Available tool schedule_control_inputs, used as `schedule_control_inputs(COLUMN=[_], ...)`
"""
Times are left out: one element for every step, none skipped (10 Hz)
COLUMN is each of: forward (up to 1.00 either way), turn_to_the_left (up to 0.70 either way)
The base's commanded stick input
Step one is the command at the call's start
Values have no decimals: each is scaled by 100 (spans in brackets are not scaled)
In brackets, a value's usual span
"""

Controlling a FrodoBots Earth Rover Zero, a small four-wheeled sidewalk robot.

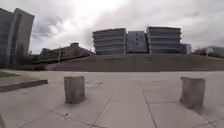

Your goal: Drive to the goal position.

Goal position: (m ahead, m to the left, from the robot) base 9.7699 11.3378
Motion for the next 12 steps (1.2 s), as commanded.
schedule_control_inputs(forward=[100, 100, 100, 100, 100, 100, 100, 100, 100, 100, 100, 100], turn_to_the_left=[0, 1, 5, 9, 40, 12, 5, 3, 3, 3, 3, 3])
